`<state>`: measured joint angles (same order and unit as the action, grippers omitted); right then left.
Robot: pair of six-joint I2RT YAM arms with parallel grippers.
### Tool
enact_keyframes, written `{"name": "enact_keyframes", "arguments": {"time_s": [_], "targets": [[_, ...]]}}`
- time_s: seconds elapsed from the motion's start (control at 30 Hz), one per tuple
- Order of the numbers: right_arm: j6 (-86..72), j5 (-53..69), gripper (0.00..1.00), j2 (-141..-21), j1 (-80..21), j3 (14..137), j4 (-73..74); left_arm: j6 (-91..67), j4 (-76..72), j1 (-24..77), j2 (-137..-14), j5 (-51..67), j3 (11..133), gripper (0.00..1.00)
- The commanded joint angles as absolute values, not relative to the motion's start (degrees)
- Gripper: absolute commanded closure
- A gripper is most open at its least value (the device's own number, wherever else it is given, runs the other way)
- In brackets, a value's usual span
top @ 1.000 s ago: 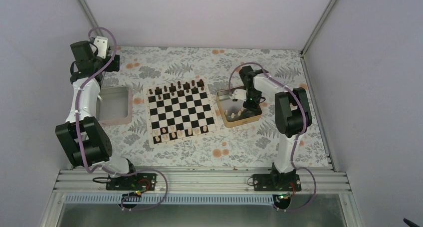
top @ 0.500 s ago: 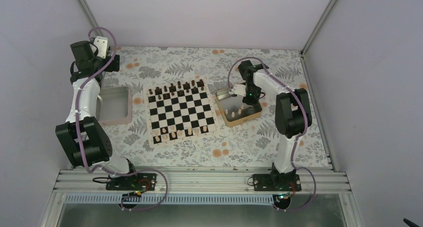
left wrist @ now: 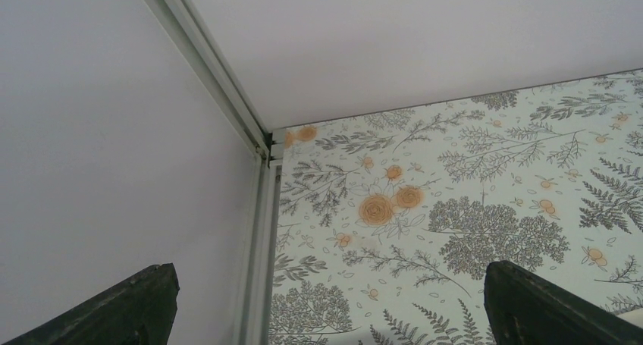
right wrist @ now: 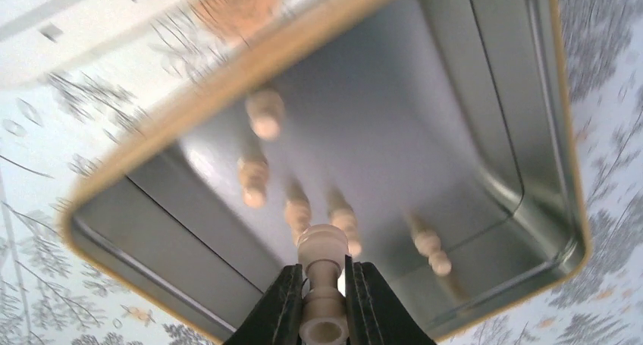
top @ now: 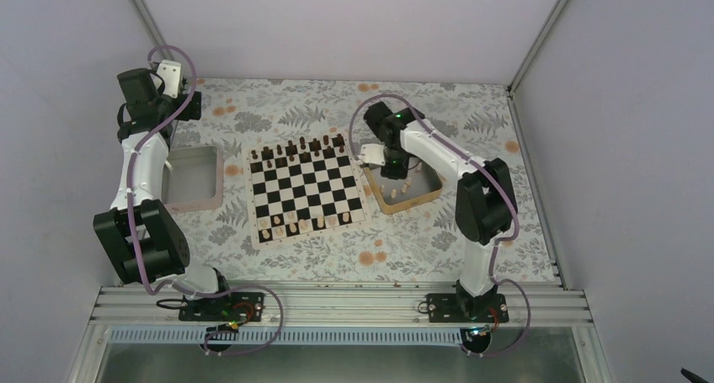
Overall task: Set up the chess pieces on the board
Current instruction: Pick up the chess piece from the storage box, then place the chess piece on the chessboard.
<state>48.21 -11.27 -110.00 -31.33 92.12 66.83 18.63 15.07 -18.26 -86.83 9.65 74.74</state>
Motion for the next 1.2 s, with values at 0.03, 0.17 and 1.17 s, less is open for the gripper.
{"name": "enact_keyframes", "arguments": {"time_s": [0.03, 0.17, 1.17], "targets": [[45.72, -7.78, 0.89, -110.13, -39.52, 94.58, 68.63, 18.47, 14.49, -18.63, -85.10, 10.15, 74.78, 0.00], [44.46, -5.67, 0.88, -111.54, -43.31, 93.50, 67.49, 18.46, 14.57, -18.63, -85.12, 10.02, 74.79, 0.00], [41.94, 0.80, 0.85, -116.43, -49.31, 83.56, 57.83, 18.46, 14.68, -18.63, -85.15, 9.87, 74.77, 0.00]]}}
